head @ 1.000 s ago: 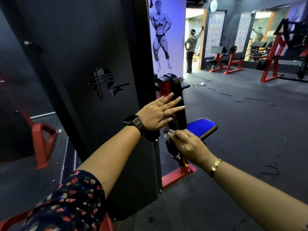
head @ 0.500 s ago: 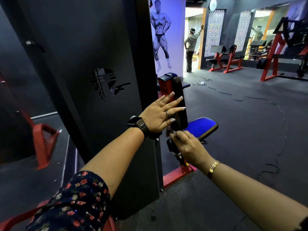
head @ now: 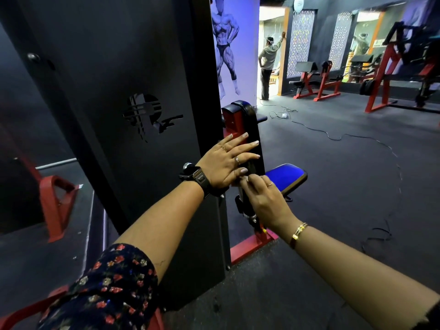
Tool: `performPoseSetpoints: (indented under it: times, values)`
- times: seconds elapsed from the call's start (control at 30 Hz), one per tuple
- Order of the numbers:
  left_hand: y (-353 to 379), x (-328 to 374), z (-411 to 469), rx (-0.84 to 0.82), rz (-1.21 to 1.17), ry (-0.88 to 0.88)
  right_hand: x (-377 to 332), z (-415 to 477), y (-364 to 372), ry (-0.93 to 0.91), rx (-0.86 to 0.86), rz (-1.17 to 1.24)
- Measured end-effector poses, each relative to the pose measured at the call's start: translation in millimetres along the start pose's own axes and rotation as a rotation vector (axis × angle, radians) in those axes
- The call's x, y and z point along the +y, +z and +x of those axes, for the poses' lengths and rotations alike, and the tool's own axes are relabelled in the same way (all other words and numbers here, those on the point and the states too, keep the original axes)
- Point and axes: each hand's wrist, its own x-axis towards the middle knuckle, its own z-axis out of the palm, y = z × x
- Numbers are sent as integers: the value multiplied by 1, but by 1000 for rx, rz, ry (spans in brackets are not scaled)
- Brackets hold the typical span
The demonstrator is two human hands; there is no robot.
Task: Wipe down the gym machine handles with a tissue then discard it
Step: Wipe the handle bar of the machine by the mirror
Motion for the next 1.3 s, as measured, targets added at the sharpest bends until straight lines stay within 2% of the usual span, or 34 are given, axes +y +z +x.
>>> performPoseSetpoints:
  times: [0.13,0.2,0.23,0.27,0.37,0.4,0.43,0.5,0.57,0.63,0.83,1.07,1.13,1.23,1.3]
  values:
    - [1,-2,-1,-3,11,10,0,-48,9,-181,-177,-12]
    - [1,-1,-1,-9,10,1,0,-74,17,-123,-227,3]
    - [1,-1,-1,-10,6,-4,-3,-81,20,36,-190,66]
    - [2,-1,-2,-7,2,-7,-8,-82,22,292,-135,206]
    - [2,0,-2,0,-1,-15,-19,-53,13,1197,89,620]
    - [2,0,-2,1,-2,-17,-20,-44,11,1427,110,727]
    - [2,1,-2,0,-4,-19,-19,-41,15,1565,97,784]
    - [2,0,-2,1,-5,-20,-22,-36,19,1716,21,926]
    - [3,0,-3,9,0,-24,-28,-31,24,1798,-30,1087]
    - [3,0,-3,17,2,-32,-32,-27,29,1875,-8,1196]
    - [4,2,-4,33,-3,-40,-25,-21,29,1873,86,1205]
    - [7,2,-3,53,-4,-42,-42,8,9,1677,196,1345]
    - [6,2,-3,53,-7,-45,-41,8,13,1711,112,1376]
    - [5,2,-4,63,-8,-43,-47,-7,24,1772,-39,1298]
    - [5,3,-4,74,-5,-40,-48,-19,31,1818,-59,1257]
